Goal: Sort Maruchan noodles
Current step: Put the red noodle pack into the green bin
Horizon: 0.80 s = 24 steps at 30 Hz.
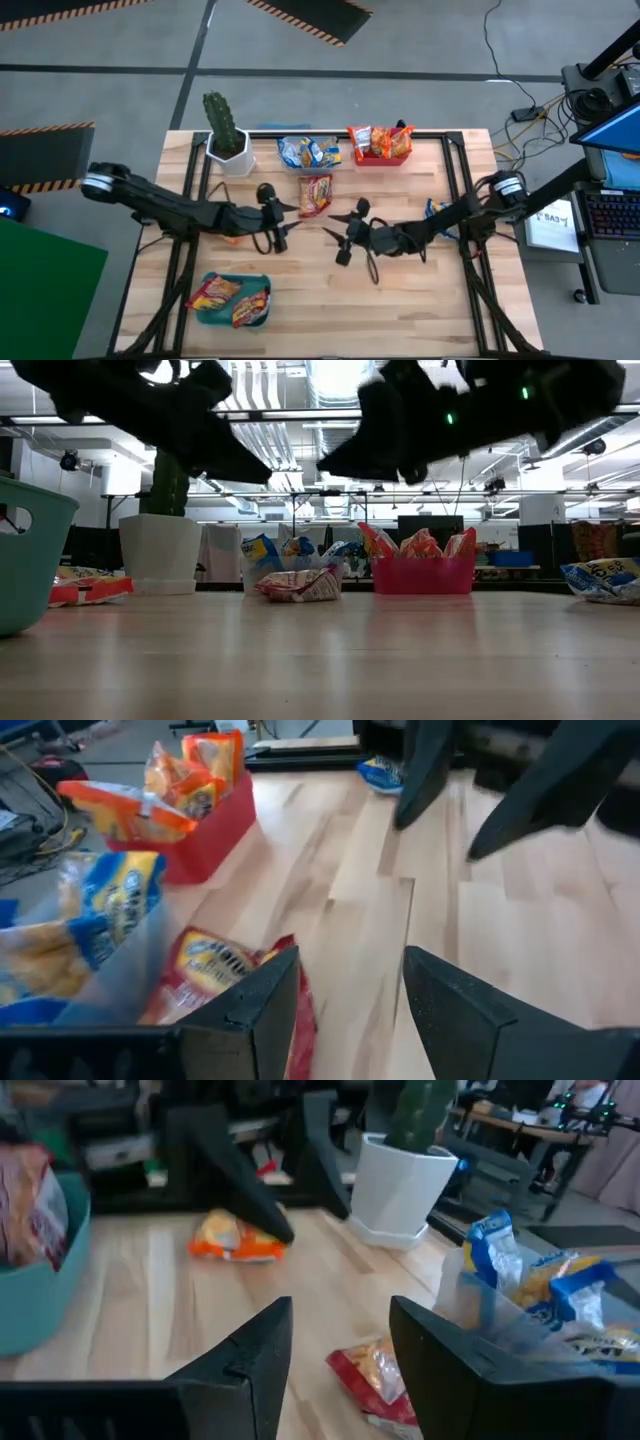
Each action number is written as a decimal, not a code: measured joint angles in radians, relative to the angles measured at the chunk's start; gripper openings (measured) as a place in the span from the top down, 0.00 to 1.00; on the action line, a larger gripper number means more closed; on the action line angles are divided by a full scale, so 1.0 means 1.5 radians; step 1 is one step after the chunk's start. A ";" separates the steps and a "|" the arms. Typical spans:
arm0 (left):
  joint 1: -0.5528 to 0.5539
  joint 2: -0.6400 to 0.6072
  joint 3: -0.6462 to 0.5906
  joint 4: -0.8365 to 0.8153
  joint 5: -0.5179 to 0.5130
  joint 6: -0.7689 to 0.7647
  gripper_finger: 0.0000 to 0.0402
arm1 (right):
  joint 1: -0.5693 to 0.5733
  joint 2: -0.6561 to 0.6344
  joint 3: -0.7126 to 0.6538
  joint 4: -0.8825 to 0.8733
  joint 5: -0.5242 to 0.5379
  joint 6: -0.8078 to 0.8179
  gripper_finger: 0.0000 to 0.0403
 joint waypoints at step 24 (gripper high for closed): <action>0.078 0.311 0.146 -0.020 0.000 -0.018 0.59 | -0.030 -0.003 -0.104 0.152 -0.056 0.020 0.61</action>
